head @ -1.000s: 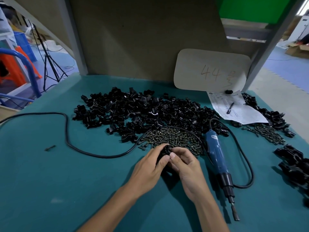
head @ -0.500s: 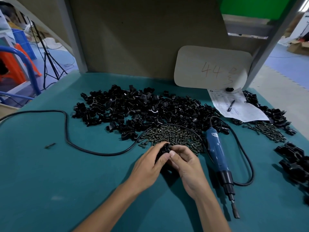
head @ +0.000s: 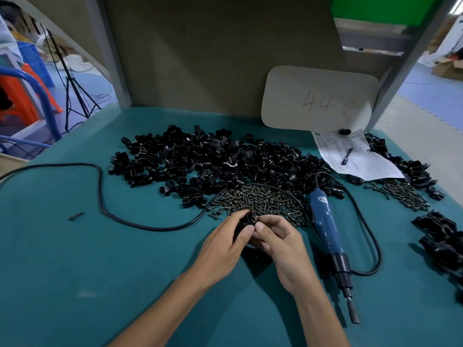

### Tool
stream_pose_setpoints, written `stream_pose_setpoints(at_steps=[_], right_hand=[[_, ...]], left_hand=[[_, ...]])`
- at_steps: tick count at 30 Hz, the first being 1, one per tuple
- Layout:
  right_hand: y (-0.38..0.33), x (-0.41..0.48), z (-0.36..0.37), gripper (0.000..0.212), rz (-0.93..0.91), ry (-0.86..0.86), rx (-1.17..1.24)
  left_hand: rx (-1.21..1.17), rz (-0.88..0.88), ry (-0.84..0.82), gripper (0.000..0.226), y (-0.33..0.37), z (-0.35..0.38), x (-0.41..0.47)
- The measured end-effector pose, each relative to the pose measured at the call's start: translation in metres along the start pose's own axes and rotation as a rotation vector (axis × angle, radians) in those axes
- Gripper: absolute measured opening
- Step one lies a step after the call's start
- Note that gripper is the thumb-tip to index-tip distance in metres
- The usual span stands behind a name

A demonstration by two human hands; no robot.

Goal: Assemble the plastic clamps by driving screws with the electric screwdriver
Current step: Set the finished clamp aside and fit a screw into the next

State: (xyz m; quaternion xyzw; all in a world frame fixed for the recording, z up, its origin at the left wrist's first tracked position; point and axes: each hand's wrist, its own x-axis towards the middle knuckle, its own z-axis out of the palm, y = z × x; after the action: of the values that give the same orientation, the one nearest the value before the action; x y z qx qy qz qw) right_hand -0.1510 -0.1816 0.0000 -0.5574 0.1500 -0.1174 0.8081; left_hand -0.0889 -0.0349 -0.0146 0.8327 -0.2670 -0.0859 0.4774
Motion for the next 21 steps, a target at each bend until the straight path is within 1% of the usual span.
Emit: stream_pose_setpoints(at_steps=[3,5,7,8,9,11,12,13,14,15,16,18,19,21], right_hand=[[-0.013,0.003,-0.002,0.008,-0.052,0.078,-0.071],[-0.029,0.002,-0.009,0.006,-0.132,0.116,-0.200],[-0.045,-0.007,-0.023,0.010,-0.209,0.116,-0.463],[-0.053,-0.015,-0.032,0.010,-0.225,0.094,-0.654],[-0.059,-0.025,-0.042,0.009,-0.220,0.050,-0.874],[-0.065,-0.046,-0.058,0.008,-0.141,-0.118,-1.284],[-0.063,-0.055,-0.063,0.013,-0.079,-0.224,-1.425],[-0.059,-0.063,-0.066,0.016,-0.022,-0.323,-1.514],[-0.054,-0.068,-0.067,0.015,0.018,-0.382,-1.559],[-0.049,-0.072,-0.066,0.010,0.033,-0.401,-1.581],[-0.045,-0.074,-0.065,0.007,0.024,-0.389,-1.590],[-0.042,-0.072,-0.062,0.008,-0.027,-0.321,-1.568],[-0.044,-0.069,-0.060,0.009,-0.066,-0.267,-1.493],[-0.048,-0.060,-0.050,0.011,-0.152,-0.165,-1.219]], left_hand=[[-0.028,-0.019,0.004,0.056,0.002,-0.001,0.000],[-0.028,-0.024,-0.001,0.057,0.002,-0.001,0.000],[-0.036,-0.037,-0.007,0.059,0.002,-0.001,-0.001],[-0.043,-0.041,-0.013,0.059,0.001,-0.001,-0.001],[-0.045,-0.043,-0.016,0.060,0.001,-0.001,-0.001],[-0.038,-0.042,-0.016,0.061,0.001,0.000,-0.001],[-0.036,-0.044,-0.017,0.061,0.001,0.001,0.000],[-0.034,-0.046,-0.020,0.062,0.001,0.001,0.000],[-0.032,-0.047,-0.025,0.062,0.002,0.002,0.000],[-0.029,-0.051,-0.029,0.061,0.002,0.002,0.000],[-0.026,-0.056,-0.031,0.061,0.002,0.002,-0.001],[-0.022,-0.057,-0.029,0.060,0.003,0.002,-0.001],[-0.018,-0.050,-0.030,0.059,0.002,0.002,-0.001],[-0.003,-0.030,-0.029,0.057,0.002,0.002,-0.001]])
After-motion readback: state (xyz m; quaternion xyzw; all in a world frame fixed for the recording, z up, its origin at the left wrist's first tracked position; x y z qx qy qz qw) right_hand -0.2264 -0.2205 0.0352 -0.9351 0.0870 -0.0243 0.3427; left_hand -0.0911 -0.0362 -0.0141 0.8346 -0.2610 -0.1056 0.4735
